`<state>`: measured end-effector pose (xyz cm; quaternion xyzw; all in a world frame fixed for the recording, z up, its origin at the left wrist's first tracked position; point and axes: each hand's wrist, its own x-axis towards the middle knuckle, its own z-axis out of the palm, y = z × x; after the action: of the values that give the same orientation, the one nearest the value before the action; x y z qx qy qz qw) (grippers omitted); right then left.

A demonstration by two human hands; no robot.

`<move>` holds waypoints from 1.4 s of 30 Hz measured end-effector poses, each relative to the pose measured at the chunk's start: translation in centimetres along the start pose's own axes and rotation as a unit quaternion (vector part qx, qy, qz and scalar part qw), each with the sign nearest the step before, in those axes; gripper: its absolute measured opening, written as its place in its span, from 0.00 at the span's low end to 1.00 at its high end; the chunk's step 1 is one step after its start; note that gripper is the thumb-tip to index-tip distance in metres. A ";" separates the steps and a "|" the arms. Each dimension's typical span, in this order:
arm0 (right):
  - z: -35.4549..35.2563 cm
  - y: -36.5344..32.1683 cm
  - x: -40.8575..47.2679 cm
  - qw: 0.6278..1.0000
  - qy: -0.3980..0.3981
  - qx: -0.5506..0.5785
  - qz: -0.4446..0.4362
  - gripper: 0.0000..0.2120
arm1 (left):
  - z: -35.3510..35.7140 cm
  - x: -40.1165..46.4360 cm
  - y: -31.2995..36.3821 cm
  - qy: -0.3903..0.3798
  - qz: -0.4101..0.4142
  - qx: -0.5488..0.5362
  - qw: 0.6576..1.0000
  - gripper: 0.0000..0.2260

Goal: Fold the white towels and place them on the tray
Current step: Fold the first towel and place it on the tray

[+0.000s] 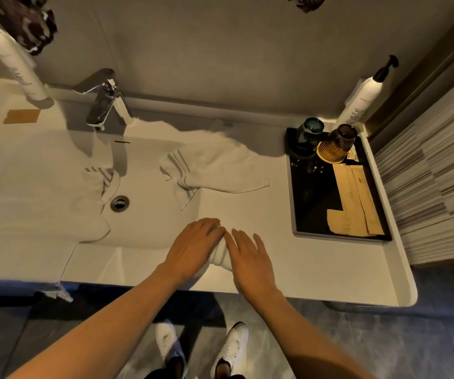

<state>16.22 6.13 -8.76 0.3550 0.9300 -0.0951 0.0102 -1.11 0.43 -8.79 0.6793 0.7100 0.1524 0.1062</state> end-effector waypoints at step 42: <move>-11.0 0.3 4.1 0.704 0.018 0.606 0.369 0.10 | -9.7 2.0 -0.1 0.028 -0.391 -0.510 0.766 0.29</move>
<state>13.89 11.07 1.66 0.6011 0.4666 -0.6205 -0.1897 -4.83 1.68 0.32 0.1836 0.7346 0.4565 0.4672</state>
